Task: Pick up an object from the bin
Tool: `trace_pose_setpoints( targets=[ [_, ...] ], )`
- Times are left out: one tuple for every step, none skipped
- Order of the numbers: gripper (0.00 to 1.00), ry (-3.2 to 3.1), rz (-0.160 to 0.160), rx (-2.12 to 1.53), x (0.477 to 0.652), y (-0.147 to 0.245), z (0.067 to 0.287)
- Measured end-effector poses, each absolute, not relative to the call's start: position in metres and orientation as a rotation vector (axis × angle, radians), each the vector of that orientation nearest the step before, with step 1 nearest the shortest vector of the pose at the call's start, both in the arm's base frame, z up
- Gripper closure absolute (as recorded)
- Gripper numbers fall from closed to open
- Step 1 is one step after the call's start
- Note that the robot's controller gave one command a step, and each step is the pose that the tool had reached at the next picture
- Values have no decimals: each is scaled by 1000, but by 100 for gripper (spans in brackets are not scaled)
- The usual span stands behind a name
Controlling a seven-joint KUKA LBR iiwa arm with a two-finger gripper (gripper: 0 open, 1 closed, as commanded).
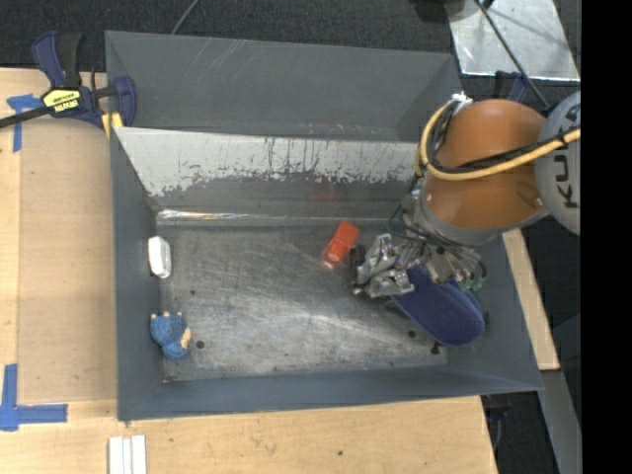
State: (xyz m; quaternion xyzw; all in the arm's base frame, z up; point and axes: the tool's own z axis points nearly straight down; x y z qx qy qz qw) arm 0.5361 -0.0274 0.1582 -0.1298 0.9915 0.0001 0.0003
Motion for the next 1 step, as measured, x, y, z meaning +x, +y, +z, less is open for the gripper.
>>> trace_pose_setpoints(
  targets=[
    [100, 3098, -3, -469, 539, -32, 202]
  ],
)
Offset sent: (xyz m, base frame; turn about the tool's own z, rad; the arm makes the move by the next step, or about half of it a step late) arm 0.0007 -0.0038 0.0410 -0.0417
